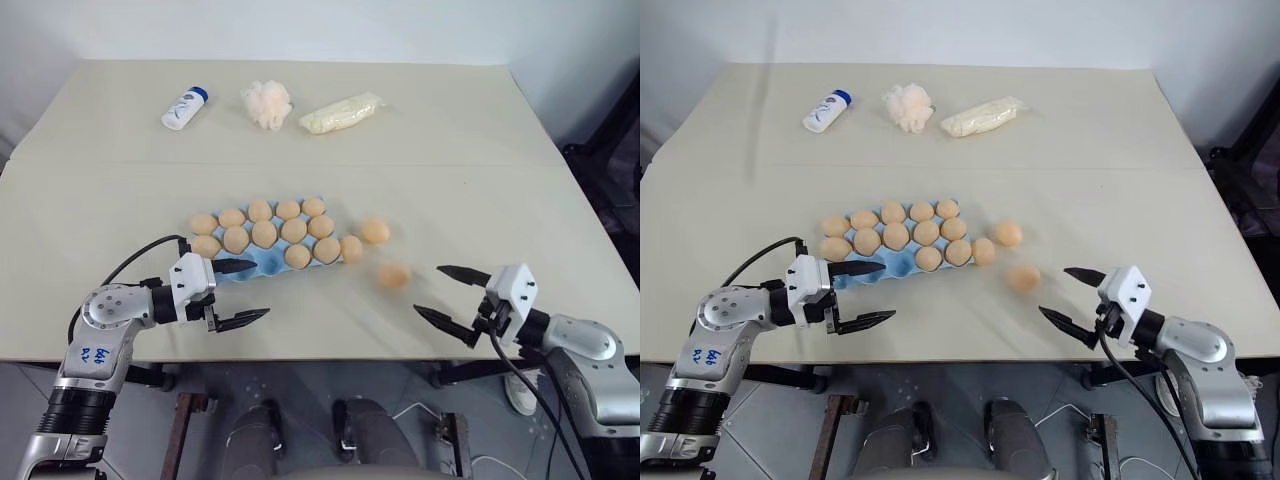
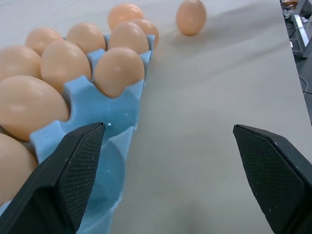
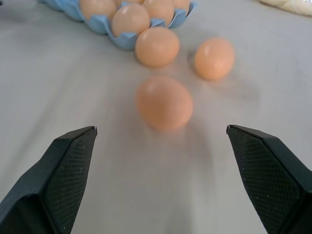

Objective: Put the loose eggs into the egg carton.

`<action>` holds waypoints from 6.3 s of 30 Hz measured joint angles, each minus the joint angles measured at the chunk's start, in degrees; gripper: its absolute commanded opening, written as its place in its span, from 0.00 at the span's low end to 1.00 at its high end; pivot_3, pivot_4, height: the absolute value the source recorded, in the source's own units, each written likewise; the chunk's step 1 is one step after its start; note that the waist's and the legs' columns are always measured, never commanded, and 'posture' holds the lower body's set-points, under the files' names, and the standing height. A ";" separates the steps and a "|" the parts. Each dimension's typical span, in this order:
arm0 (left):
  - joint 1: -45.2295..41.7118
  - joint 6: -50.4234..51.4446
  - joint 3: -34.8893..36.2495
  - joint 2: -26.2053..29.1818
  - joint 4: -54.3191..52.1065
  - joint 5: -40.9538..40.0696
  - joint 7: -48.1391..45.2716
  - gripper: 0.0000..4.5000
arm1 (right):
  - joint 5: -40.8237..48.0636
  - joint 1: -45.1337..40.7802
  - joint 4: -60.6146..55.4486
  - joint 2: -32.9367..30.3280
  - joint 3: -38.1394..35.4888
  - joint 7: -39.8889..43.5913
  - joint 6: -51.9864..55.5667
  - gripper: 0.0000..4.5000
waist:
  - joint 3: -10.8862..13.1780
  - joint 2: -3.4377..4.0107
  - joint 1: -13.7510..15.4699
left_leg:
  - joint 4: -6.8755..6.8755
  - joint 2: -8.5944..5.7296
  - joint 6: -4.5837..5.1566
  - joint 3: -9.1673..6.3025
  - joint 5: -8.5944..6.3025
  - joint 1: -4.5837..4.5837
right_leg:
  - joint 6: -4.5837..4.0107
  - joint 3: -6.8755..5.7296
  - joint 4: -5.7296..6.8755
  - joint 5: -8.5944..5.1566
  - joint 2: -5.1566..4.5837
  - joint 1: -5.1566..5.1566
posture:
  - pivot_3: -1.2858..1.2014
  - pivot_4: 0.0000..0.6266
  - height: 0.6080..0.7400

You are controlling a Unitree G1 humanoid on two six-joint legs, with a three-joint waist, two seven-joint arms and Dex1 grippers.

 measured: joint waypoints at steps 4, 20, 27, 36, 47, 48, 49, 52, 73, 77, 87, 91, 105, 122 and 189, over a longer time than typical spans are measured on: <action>0.45 0.02 0.21 0.11 -0.22 -0.02 0.05 1.00 | -1.58 -6.27 6.70 0.97 3.78 0.67 -0.54 0.99 | 0.00 0.01 -0.02 | -0.03 0.00 0.01 0.00 -0.01 -0.02 | -0.01 -0.01 0.00 -0.01 0.00 -0.03 | 0.52 0.24 1.00; 6.23 1.50 4.60 1.43 -4.74 -0.42 2.33 1.00 | -7.39 -20.01 24.24 9.49 12.28 3.23 -8.05 0.49 | 0.01 0.03 0.22 | 0.00 0.00 0.03 0.01 -0.01 -0.07 | 0.02 -0.02 0.03 0.00 -0.02 -0.05 | 0.52 0.24 1.00; 9.18 2.12 9.45 1.67 -4.83 -0.99 4.48 1.00 | -2.24 -16.64 5.34 6.79 13.10 4.83 4.45 0.49 | 0.02 0.04 -0.44 | -0.02 0.05 -0.01 0.00 -0.02 0.00 | -0.02 0.00 0.14 -0.01 -0.02 -0.08 | 0.52 0.24 1.00; 12.34 3.52 16.45 2.22 -2.76 -2.96 6.66 1.00 | -5.08 -35.92 7.42 21.20 24.18 -2.04 13.54 0.49 | 0.02 0.03 -1.49 | -0.15 0.08 -0.09 0.05 0.01 -0.12 | -0.17 -0.03 0.12 -0.01 -0.03 -0.30 | 0.52 0.24 1.00; 14.89 4.70 18.06 2.34 -4.44 -3.36 7.46 1.00 | -13.76 -45.67 29.35 33.33 30.40 -5.76 6.24 0.90 | -0.02 -0.04 -1.21 | -0.23 0.09 -0.16 0.26 0.02 -0.41 | -0.16 -0.09 0.17 -0.02 -0.04 -0.73 | 0.52 0.24 1.00; 15.04 4.75 18.06 2.34 -5.02 -3.36 7.57 1.00 | -13.82 -45.69 29.40 33.45 30.39 -5.54 5.94 0.96 | -0.03 -0.04 -1.30 | -0.23 0.09 -0.18 0.26 0.03 -0.41 | -0.16 -0.09 0.20 -0.02 -0.04 -0.73 | 0.52 0.24 1.00; 15.22 4.87 18.06 2.34 -5.32 -3.36 7.61 1.00 | -13.80 -45.67 29.20 33.36 30.34 -5.08 5.86 1.00 | -0.03 -0.04 -1.41 | -0.23 0.09 -0.20 0.26 0.04 -0.40 | -0.16 -0.09 0.23 -0.02 -0.04 -0.73 | 0.52 0.24 1.00; 15.42 5.40 17.92 2.35 -5.78 -3.37 7.60 1.00 | -12.98 -43.68 24.78 31.02 29.85 -3.67 6.25 1.00 | -0.03 -0.04 -1.50 | -0.24 0.10 -0.23 0.24 0.06 -0.40 | -0.17 -0.09 0.24 -0.02 -0.04 -0.75 | 0.52 0.24 1.00; 1.17 6.56 4.47 -0.12 -4.29 -2.43 4.16 1.00 | -5.97 -7.69 3.88 5.53 1.59 -5.58 -1.61 1.00 | -0.02 -0.04 -0.67 | -0.07 0.11 -0.17 0.13 0.07 0.02 | -0.14 0.02 0.20 0.01 0.15 -0.27 | 0.52 0.24 1.00; 0.84 6.70 4.29 -0.15 -3.67 -2.48 3.81 1.00 | -5.99 -9.86 5.76 5.56 2.36 -6.20 -1.36 1.00 | -0.02 -0.04 -0.61 | -0.06 0.09 -0.15 0.13 0.07 0.01 | -0.10 0.03 0.16 0.04 0.12 -0.21 | 0.52 0.24 1.00; 3.42 6.39 4.99 -0.19 -3.81 -2.46 5.23 1.00 | -8.62 -29.24 18.85 11.57 9.20 -11.36 6.52 1.00 | -0.02 -0.03 -0.22 | -0.03 0.10 -0.13 0.14 0.05 -0.06 | -0.09 0.01 0.13 0.04 0.10 -0.26 | 0.52 0.24 1.00; 4.44 6.39 5.99 -0.19 -5.53 -2.47 6.41 1.00 | -10.02 -34.79 27.48 14.26 10.20 -13.18 6.76 1.00 | -0.01 -0.02 -0.06 | -0.05 0.10 -0.12 0.15 0.05 -0.11 | -0.10 0.00 0.13 0.04 0.09 -0.32 | 0.52 0.24 1.00; 6.30 6.56 7.99 -0.17 -7.22 -2.59 7.84 1.00 | -11.48 -36.82 37.72 16.18 10.29 -12.61 2.86 0.42 | 0.01 0.01 -0.22 | -0.04 0.10 -0.08 0.16 0.05 -0.11 | -0.09 0.01 0.16 0.04 0.10 -0.32 | 0.52 0.24 1.00; 18.72 7.53 25.94 2.30 -4.42 -6.17 8.70 1.00 | -10.05 -44.32 17.80 28.17 23.17 -7.68 14.57 0.36 | -0.01 -0.01 -1.72 | -0.23 0.15 -0.22 0.17 0.05 -0.17 | -0.17 -0.01 0.22 0.00 0.07 -0.55 | 0.52 0.24 1.00; 6.21 7.71 6.06 -2.56 -9.26 -2.63 9.49 1.00 | -9.50 -34.09 36.78 13.19 15.59 8.59 -9.35 0.99 | -0.02 -0.04 -0.02 | -0.09 0.10 -0.16 0.05 0.15 0.04 | -0.16 -0.02 0.13 0.09 0.16 -0.20 | 0.52 0.24 1.00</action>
